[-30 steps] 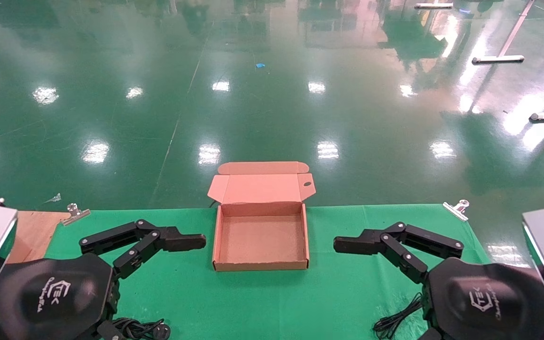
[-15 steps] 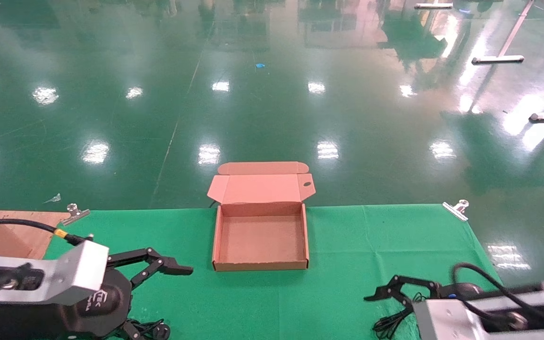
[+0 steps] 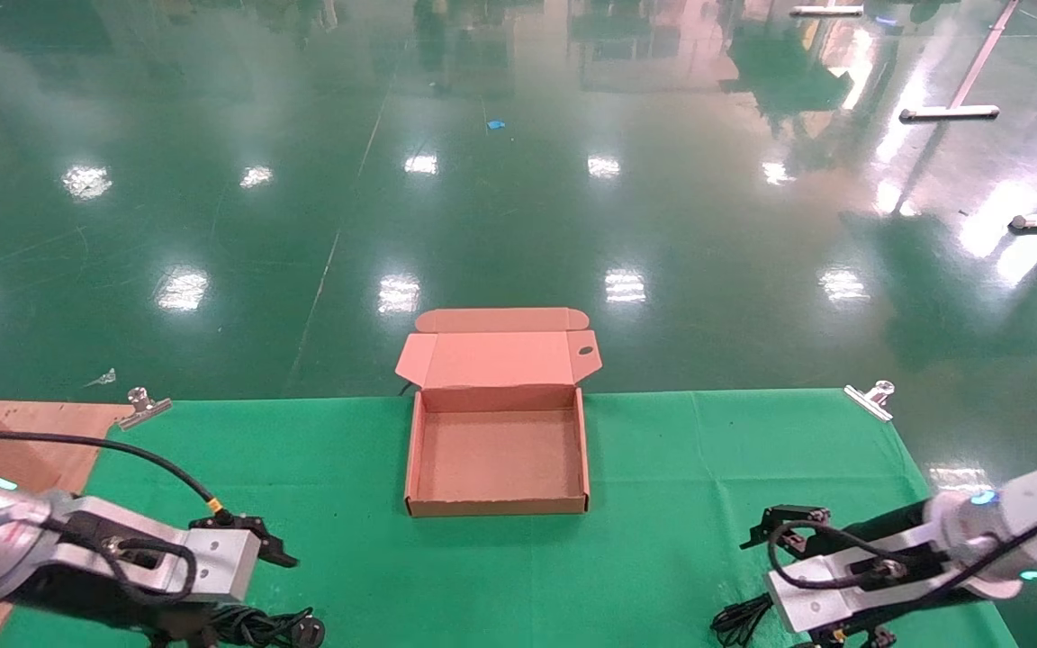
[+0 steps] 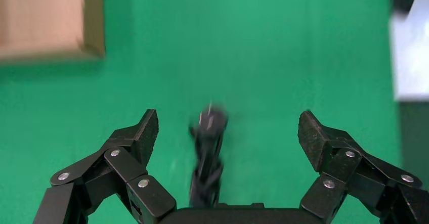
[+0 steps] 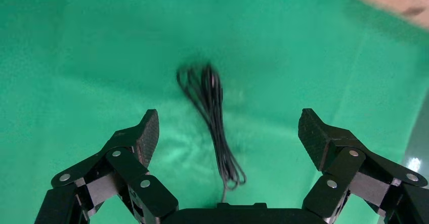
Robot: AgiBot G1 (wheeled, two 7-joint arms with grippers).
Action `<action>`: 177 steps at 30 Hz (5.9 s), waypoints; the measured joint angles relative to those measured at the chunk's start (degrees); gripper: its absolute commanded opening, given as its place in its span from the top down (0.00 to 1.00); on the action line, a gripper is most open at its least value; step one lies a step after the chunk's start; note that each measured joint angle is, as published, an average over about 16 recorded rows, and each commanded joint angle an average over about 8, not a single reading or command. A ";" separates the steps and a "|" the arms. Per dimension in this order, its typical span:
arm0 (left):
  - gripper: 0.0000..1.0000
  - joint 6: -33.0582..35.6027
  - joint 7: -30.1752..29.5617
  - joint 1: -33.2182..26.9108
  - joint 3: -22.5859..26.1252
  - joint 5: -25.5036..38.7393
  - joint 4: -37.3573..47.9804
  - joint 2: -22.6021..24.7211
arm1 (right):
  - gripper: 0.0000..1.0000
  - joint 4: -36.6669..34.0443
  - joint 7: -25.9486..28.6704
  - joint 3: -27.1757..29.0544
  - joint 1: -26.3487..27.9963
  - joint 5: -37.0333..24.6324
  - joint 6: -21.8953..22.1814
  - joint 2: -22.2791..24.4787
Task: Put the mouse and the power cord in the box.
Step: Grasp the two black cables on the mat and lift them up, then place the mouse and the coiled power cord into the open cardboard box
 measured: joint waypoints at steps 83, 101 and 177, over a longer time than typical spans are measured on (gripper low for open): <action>1.00 -20.79 23.77 -4.08 4.71 9.79 38.69 13.91 | 1.00 -44.35 -24.62 -1.51 9.04 -3.74 20.75 -17.61; 1.00 -9.20 23.67 -10.36 4.37 9.30 38.35 11.91 | 1.00 -44.01 -24.90 0.13 15.64 -1.39 7.60 -15.78; 0.00 -46.62 31.52 0.31 -3.53 -18.25 24.35 27.74 | 1.00 -39.26 -19.63 1.43 27.34 7.04 13.22 -22.29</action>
